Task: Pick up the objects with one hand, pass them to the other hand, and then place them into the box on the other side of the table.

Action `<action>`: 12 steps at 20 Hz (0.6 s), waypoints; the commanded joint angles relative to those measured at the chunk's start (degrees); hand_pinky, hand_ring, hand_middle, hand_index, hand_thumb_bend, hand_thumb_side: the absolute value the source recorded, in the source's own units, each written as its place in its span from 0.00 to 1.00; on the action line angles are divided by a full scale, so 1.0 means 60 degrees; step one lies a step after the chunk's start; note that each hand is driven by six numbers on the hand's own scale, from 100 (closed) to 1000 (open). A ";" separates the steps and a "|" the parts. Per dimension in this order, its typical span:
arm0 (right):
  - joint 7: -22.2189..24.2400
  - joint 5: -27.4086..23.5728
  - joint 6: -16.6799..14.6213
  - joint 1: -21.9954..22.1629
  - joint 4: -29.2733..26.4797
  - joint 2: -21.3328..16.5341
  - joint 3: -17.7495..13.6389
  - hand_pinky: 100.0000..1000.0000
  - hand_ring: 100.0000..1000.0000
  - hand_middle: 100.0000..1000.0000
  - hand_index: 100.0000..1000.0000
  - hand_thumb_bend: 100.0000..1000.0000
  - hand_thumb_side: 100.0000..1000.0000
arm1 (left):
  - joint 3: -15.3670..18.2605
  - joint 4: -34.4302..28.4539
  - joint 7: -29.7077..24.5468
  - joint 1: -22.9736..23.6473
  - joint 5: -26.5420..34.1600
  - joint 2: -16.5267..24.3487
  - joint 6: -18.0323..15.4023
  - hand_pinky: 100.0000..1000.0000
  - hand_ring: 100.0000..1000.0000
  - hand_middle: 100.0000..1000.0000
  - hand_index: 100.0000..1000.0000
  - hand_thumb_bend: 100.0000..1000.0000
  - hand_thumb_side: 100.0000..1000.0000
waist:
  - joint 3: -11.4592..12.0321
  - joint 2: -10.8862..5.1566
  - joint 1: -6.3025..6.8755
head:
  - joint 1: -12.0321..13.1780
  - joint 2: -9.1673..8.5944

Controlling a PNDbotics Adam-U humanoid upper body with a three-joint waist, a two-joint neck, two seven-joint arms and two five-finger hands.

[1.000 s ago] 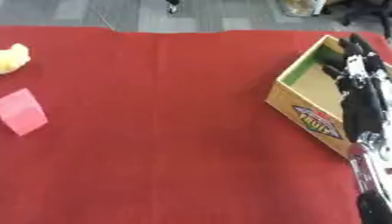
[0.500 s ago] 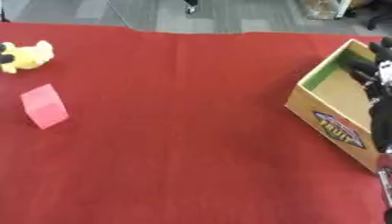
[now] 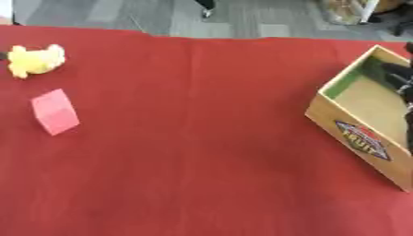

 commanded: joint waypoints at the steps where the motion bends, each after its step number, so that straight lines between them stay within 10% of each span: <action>1: -0.0093 -0.0049 0.0036 -0.0044 -0.0267 -0.0411 -0.0077 0.85 0.74 0.89 0.92 0.00 0.49 | 0.0044 -0.0374 -0.0066 0.0052 -0.0128 0.0844 0.0120 0.93 0.67 0.63 0.75 0.56 0.56 | 0.0009 -0.0258 0.0036 | 0.0065 0.0068; 12: -0.0061 -0.0120 0.0115 -0.0026 -0.0416 -0.0730 0.0012 0.84 0.74 0.88 0.92 0.00 0.48 | 0.0012 -0.0554 -0.0398 0.0254 0.0474 0.2994 0.0636 0.92 0.69 0.65 0.77 0.58 0.55 | 0.0041 -0.0334 0.0071 | 0.0000 0.0079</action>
